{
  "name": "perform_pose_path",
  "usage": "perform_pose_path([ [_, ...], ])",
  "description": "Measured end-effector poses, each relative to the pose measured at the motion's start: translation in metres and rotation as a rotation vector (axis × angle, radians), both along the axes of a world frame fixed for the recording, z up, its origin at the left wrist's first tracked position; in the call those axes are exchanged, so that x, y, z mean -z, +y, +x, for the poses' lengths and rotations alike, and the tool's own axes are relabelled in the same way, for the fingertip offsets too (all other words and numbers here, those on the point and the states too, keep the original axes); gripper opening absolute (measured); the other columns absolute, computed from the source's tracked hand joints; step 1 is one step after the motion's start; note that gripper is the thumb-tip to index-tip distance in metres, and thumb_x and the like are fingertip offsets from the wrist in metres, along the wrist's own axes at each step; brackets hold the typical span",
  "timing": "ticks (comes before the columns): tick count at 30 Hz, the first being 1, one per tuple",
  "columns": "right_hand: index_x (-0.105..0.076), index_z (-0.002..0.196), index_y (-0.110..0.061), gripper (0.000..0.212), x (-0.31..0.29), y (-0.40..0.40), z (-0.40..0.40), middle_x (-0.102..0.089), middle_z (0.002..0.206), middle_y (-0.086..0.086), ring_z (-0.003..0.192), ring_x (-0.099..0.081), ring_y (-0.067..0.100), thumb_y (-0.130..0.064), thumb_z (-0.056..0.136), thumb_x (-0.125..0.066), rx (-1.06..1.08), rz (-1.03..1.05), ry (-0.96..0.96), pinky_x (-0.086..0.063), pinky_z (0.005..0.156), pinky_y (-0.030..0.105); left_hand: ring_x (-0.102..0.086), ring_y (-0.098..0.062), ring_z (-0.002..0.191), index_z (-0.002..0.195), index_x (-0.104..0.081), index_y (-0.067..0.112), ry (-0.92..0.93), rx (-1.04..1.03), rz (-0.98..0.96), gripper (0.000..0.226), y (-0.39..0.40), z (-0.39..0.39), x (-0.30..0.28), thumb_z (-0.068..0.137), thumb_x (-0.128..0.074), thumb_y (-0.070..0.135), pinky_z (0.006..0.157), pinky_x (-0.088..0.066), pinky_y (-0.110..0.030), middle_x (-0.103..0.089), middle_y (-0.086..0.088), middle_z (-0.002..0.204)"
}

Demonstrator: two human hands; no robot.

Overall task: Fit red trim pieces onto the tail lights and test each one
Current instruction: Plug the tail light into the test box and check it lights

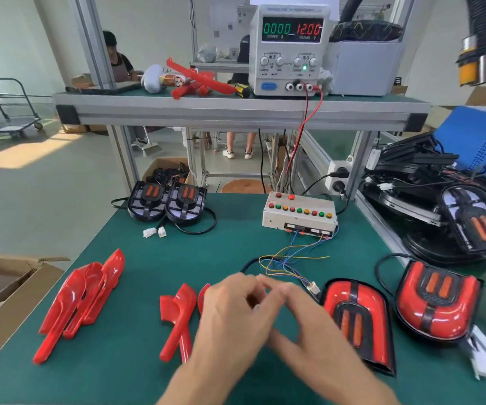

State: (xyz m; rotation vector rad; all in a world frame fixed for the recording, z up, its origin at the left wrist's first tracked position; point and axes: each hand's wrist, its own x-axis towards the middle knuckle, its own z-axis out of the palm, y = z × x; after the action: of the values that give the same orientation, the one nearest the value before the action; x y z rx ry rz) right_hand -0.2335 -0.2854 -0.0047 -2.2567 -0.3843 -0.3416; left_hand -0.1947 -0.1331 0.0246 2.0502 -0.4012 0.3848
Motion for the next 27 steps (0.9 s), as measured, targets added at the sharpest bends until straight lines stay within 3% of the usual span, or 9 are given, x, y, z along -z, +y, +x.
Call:
perform_pose_path([
  [3,-0.06,0.128,-0.046,0.044,0.018,0.016,-0.005,-0.066,0.127,-0.03,0.12,-0.06,-0.007,-0.02,0.093,-0.065,0.081,0.278,0.04,-0.043,0.09,0.006,-0.055,-0.005,0.053,0.059,-0.053,0.023,0.068,-0.008,-0.038,0.056,-0.016,-0.001,-0.001,0.079,-0.06,0.076,0.052,-0.04,-0.016,-0.061,0.011,0.059],
  [7,-0.065,0.117,-0.039,0.023,0.029,0.01,-0.009,-0.075,0.109,-0.012,0.106,-0.069,0.005,-0.051,0.099,-0.056,0.203,0.449,0.051,-0.051,0.093,0.03,-0.063,-0.013,0.055,0.072,-0.052,0.019,0.185,0.096,0.019,0.068,-0.028,0.02,-0.011,0.081,-0.04,0.086,0.06,-0.052,-0.036,-0.063,0.001,0.056],
  [9,-0.066,0.119,-0.044,0.028,0.031,0.003,-0.008,-0.076,0.097,-0.007,0.099,-0.071,0.012,-0.057,0.102,-0.048,0.294,0.52,0.07,-0.052,0.091,0.031,-0.06,-0.012,0.054,0.073,-0.056,0.015,0.224,0.163,-0.058,0.06,-0.034,0.042,-0.013,0.092,-0.042,0.071,0.061,-0.05,-0.035,-0.065,0.0,0.06],
  [11,-0.067,0.121,-0.034,0.035,0.032,-0.003,-0.004,-0.073,0.086,-0.003,0.093,-0.072,0.018,-0.051,0.099,-0.045,0.363,0.687,0.09,-0.054,0.088,0.032,-0.058,-0.008,0.063,0.082,-0.064,0.019,0.19,0.212,-0.008,0.026,-0.044,0.067,-0.01,0.099,-0.055,0.036,0.067,-0.05,-0.031,-0.07,0.004,0.071],
  [12,-0.066,0.122,-0.027,0.037,0.032,-0.005,-0.001,-0.07,0.079,-0.002,0.088,-0.072,0.018,-0.045,0.1,-0.043,0.391,0.801,0.101,-0.057,0.084,0.031,-0.06,-0.008,0.072,0.091,-0.068,0.018,0.168,0.263,0.075,0.012,-0.052,0.078,-0.007,0.097,-0.059,0.022,0.074,-0.05,-0.028,-0.072,0.007,0.081],
  [15,-0.066,0.12,-0.015,0.034,0.028,-0.011,0.006,-0.058,0.066,-0.002,0.071,-0.067,0.016,-0.029,0.109,-0.037,0.456,1.012,0.155,-0.058,0.073,0.03,-0.063,-0.018,0.105,0.113,-0.07,0.018,0.1,0.44,0.448,0.02,-0.08,0.101,0.007,0.094,-0.063,0.017,0.095,-0.049,-0.035,-0.072,0.003,0.111],
  [21,-0.069,0.107,-0.025,0.029,0.02,-0.026,0.017,-0.055,0.06,-0.001,0.061,-0.064,0.014,-0.03,0.11,-0.041,0.506,0.893,0.14,-0.058,0.063,0.03,-0.061,-0.024,0.117,0.116,-0.067,0.027,-0.062,0.482,0.97,0.024,-0.11,0.115,0.04,0.094,-0.059,0.031,0.096,-0.033,-0.04,-0.07,0.001,0.12],
  [24,-0.064,0.102,-0.021,0.023,0.02,-0.037,0.024,-0.052,0.055,-0.001,0.055,-0.06,0.021,-0.031,0.109,-0.045,0.536,0.811,0.127,-0.052,0.068,0.045,-0.062,-0.026,0.113,0.113,-0.068,0.025,-0.078,0.489,0.951,0.021,-0.109,0.116,0.049,0.097,-0.055,0.029,0.096,-0.033,-0.04,-0.071,0.0,0.117],
  [27,-0.062,0.102,-0.02,0.018,0.018,-0.046,0.03,-0.048,0.052,-0.002,0.05,-0.054,0.018,-0.03,0.108,-0.048,0.565,0.711,0.086,-0.05,0.059,0.038,-0.064,-0.027,0.104,0.107,-0.066,0.022,0.042,0.495,0.669,0.018,-0.101,0.121,0.041,0.098,-0.058,0.036,0.095,-0.04,-0.039,-0.072,0.003,0.106],
])
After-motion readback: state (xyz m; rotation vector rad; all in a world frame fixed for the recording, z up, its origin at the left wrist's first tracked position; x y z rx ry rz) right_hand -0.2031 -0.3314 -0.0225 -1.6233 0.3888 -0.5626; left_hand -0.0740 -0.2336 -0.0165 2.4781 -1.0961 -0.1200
